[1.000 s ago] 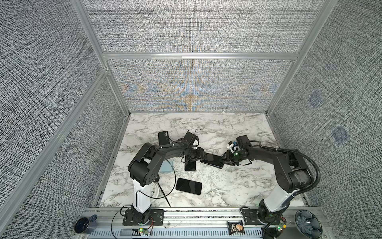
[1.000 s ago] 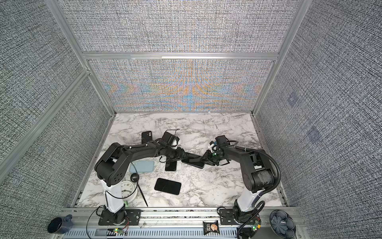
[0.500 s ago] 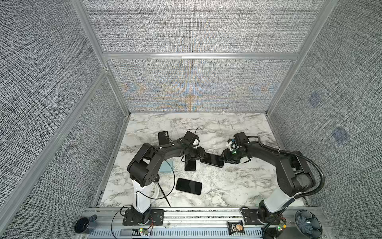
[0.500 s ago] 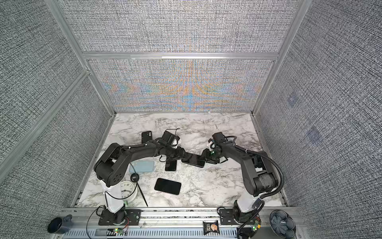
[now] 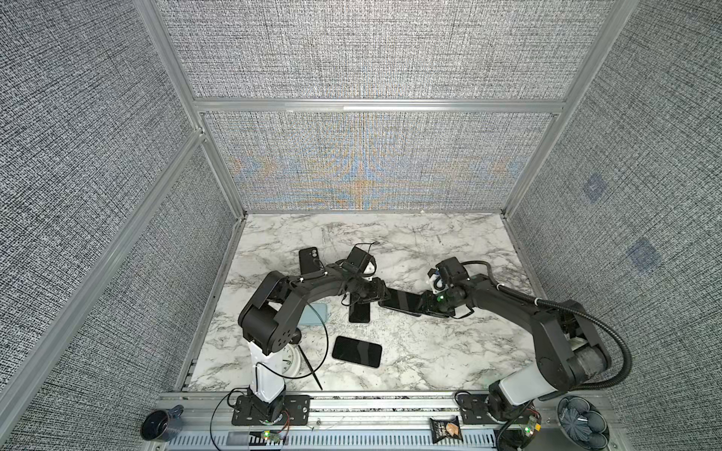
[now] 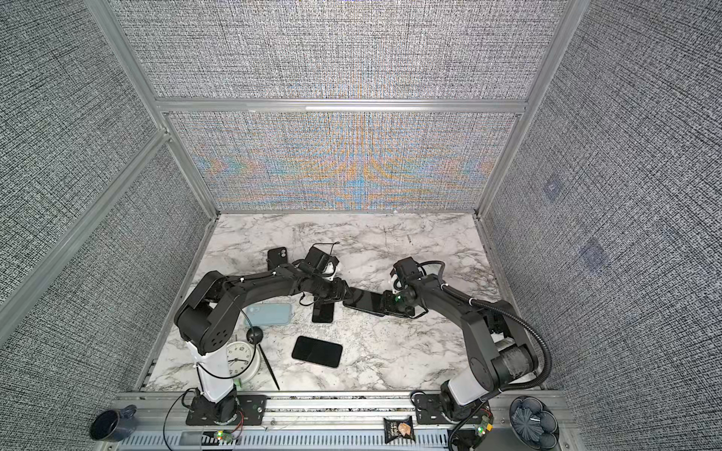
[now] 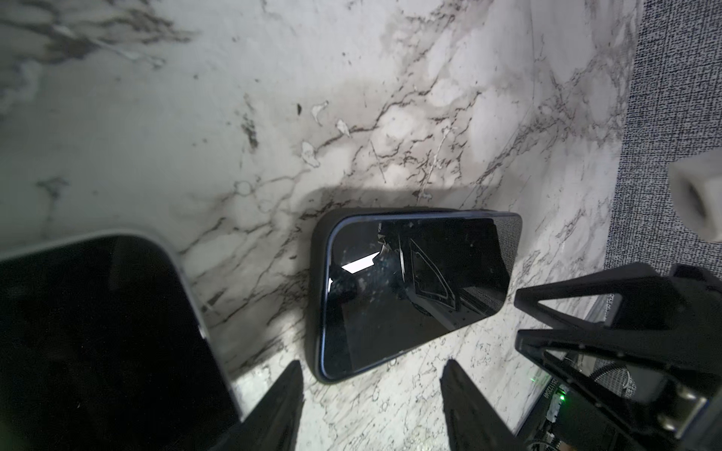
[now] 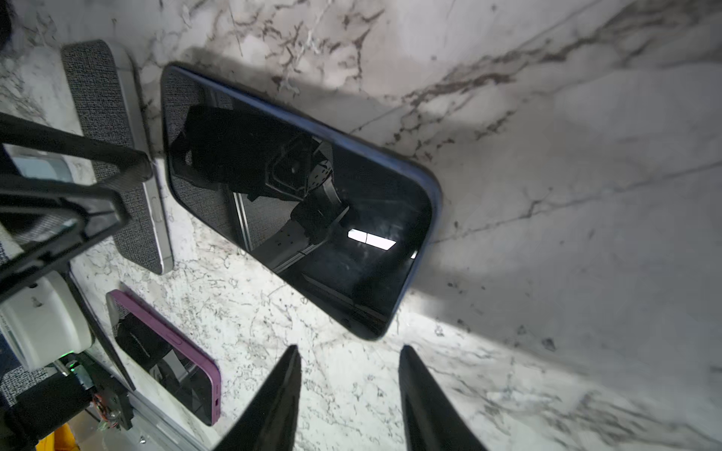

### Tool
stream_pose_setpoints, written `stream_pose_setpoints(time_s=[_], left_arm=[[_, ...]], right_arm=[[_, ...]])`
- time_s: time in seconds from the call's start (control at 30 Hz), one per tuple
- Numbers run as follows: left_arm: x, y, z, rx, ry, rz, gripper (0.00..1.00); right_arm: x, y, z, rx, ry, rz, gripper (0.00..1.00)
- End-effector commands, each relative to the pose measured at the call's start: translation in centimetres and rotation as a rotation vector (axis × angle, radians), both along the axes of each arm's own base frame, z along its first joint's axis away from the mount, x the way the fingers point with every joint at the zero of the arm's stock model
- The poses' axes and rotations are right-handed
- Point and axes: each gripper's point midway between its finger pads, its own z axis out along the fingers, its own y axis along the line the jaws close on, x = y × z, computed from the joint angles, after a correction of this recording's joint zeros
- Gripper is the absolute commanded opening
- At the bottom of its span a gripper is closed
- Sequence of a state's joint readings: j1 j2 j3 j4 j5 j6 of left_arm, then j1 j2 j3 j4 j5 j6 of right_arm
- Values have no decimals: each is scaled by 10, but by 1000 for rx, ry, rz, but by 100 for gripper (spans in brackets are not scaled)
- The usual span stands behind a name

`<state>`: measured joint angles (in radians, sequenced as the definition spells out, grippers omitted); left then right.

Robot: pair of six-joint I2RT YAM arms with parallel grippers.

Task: Put the phone into the phone case
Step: 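Open the right gripper to release the phone in the case, then press the phone's edge down into the case with the right gripper fingers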

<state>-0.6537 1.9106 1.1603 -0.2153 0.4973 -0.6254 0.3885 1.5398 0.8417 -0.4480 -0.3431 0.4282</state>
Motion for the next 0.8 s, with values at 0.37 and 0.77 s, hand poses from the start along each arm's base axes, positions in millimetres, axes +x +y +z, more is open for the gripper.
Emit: stream_pose_setpoints(time_s=[0.37, 0.77], left_arm=[[5, -6, -5, 3, 14, -14, 49], [2, -3, -11, 18, 25, -12, 47]], right_arm=[[4, -3, -5, -39, -15, -23, 32], [7, 2, -8, -20, -9, -19, 27]])
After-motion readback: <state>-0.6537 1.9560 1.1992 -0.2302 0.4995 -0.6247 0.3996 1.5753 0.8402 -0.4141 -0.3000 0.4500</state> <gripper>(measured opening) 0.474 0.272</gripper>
